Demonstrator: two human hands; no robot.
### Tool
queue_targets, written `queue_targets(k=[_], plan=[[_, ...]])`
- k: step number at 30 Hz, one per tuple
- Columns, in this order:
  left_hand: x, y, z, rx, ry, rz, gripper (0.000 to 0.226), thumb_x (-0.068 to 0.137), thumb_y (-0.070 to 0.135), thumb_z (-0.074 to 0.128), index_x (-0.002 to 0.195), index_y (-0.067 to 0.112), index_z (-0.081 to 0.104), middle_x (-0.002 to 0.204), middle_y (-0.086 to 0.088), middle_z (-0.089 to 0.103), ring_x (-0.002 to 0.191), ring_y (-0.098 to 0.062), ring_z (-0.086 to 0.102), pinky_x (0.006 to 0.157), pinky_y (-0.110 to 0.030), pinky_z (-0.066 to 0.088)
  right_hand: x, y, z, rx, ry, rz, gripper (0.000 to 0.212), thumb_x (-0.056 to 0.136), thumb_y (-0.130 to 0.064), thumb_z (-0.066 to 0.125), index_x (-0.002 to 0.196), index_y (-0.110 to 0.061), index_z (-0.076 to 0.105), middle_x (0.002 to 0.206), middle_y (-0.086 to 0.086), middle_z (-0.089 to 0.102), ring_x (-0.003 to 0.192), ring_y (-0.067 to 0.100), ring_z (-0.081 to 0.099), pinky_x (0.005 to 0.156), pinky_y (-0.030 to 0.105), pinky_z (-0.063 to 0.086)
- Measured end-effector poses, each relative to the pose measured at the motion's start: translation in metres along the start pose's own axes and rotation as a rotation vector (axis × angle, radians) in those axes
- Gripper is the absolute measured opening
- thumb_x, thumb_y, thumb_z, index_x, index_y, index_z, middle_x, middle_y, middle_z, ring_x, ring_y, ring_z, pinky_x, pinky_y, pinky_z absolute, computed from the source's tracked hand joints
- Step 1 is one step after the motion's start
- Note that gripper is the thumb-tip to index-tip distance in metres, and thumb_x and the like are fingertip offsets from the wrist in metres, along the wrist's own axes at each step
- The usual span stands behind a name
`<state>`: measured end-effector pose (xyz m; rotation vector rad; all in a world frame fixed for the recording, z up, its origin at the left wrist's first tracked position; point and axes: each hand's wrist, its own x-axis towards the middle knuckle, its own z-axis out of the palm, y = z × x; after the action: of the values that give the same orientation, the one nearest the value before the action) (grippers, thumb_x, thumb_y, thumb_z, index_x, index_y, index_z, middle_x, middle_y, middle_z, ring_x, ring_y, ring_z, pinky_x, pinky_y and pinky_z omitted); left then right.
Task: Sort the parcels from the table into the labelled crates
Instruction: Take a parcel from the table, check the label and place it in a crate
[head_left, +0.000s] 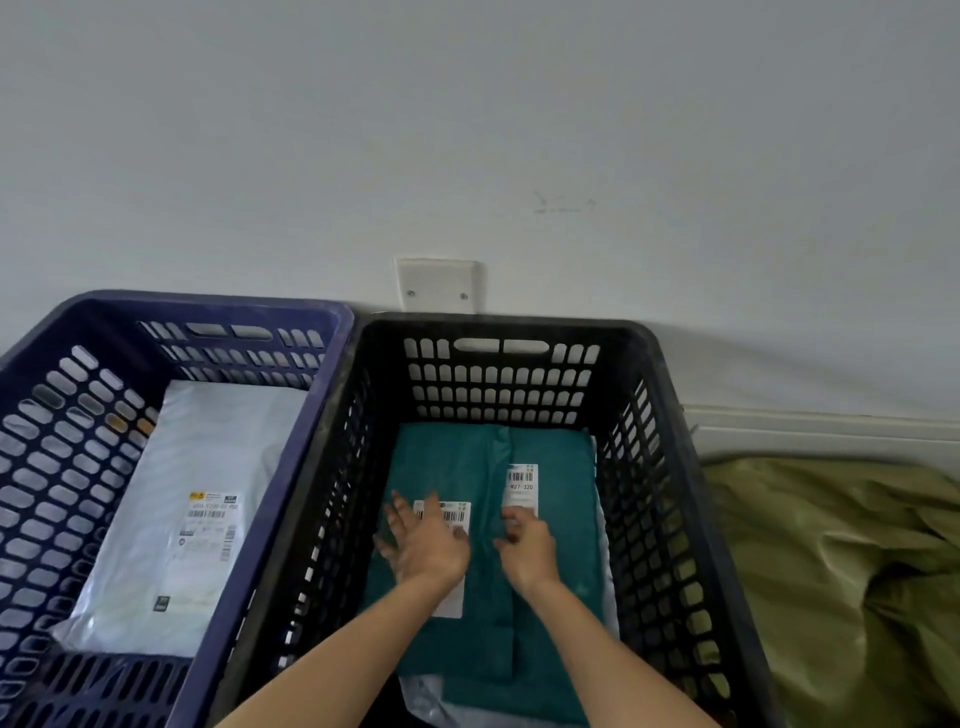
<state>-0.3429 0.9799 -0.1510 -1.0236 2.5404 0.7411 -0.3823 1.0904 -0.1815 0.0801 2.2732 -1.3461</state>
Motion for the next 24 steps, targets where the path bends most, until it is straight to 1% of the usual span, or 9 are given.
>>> queue_targets(k=[2,4,7,8,10,12,15,19,24], plan=[[-0.002,-0.001,0.013,0.055,-0.04,0.158,0.059,0.1,0.037,0.038,0.153,0.032,0.011,0.16,-0.011,-0.014,0.147,-0.028,-0.012,0.118,-0.052,-0.002,-0.003,-0.001,-0.001,-0.028,0.007,-0.065,0.033,0.088,0.01,0.052,0.116,-0.004,0.062,0.107,0.01,0.067,0.104,0.024,0.063,0.089,0.022,0.047],[-0.004,-0.001,0.022,0.116,-0.077,0.302,0.055,0.101,0.04,0.033,0.151,0.039,0.01,0.161,-0.007,-0.013,0.147,-0.026,-0.014,0.118,-0.051,-0.004,-0.007,-0.001,-0.003,-0.108,0.043,-0.151,0.029,0.091,0.004,0.049,0.116,-0.005,0.062,0.107,0.009,0.066,0.104,0.024,0.062,0.086,0.023,0.046],[-0.006,0.0,0.032,0.182,-0.133,0.406,0.056,0.101,0.042,0.031,0.15,0.044,0.005,0.16,-0.004,-0.018,0.146,-0.026,-0.018,0.118,-0.053,-0.006,-0.008,0.007,-0.01,-0.434,0.07,-0.362,0.036,0.095,0.001,0.043,0.128,-0.004,0.055,0.127,0.012,0.058,0.116,0.024,0.053,0.099,0.03,0.042],[-0.006,0.0,0.034,0.201,-0.153,0.41,0.059,0.1,0.043,0.033,0.15,0.043,0.002,0.159,-0.003,-0.02,0.146,-0.026,-0.019,0.117,-0.054,-0.007,-0.007,0.011,-0.013,-0.577,0.037,-0.423,0.043,0.095,0.0,0.044,0.137,-0.005,0.048,0.14,0.012,0.048,0.129,0.024,0.044,0.108,0.03,0.035],[-0.005,-0.001,0.037,0.244,-0.184,0.403,0.067,0.098,0.042,0.038,0.151,0.042,-0.003,0.158,-0.001,-0.023,0.145,-0.026,-0.021,0.116,-0.054,-0.009,-0.005,0.019,-0.02,-0.806,-0.052,-0.482,0.06,0.096,-0.004,0.046,0.151,-0.008,0.023,0.16,0.007,0.016,0.147,0.021,0.014,0.12,0.032,0.014],[-0.003,-0.003,0.041,0.267,-0.198,0.388,0.071,0.097,0.04,0.04,0.151,0.041,-0.006,0.158,0.0,-0.024,0.145,-0.026,-0.022,0.115,-0.055,-0.01,-0.004,0.025,-0.025,-0.956,-0.111,-0.483,0.066,0.099,-0.012,0.042,0.154,-0.011,0.006,0.162,0.003,-0.008,0.149,0.019,-0.005,0.121,0.036,0.001],[-0.003,-0.004,0.046,0.277,-0.193,0.379,0.07,0.098,0.037,0.036,0.151,0.039,-0.009,0.158,0.0,-0.024,0.145,-0.027,-0.022,0.114,-0.055,-0.011,-0.004,0.028,-0.026,-1.044,-0.181,-0.421,0.063,0.103,-0.028,0.028,0.154,-0.015,-0.008,0.159,0.0,-0.023,0.147,0.019,-0.016,0.12,0.039,-0.005],[-0.003,-0.007,0.052,0.333,-0.202,0.373,0.07,0.098,0.033,0.034,0.151,0.036,-0.011,0.156,0.0,-0.03,0.144,-0.027,-0.025,0.113,-0.055,-0.012,-0.004,0.035,-0.027,-1.098,-0.217,-0.326,0.069,0.103,-0.029,0.03,0.15,-0.018,-0.02,0.155,0.0,-0.031,0.145,0.019,-0.023,0.119,0.038,-0.008],[-0.002,-0.012,0.049,0.343,-0.237,0.332,0.074,0.095,0.025,0.038,0.152,0.033,-0.01,0.156,0.004,-0.029,0.144,-0.027,-0.025,0.116,-0.055,-0.01,-0.004,0.04,-0.031,-1.104,-0.228,-0.292,0.076,0.101,-0.024,0.037,0.15,-0.02,-0.022,0.155,0.0,-0.032,0.145,0.018,-0.023,0.119,0.038,-0.009]])
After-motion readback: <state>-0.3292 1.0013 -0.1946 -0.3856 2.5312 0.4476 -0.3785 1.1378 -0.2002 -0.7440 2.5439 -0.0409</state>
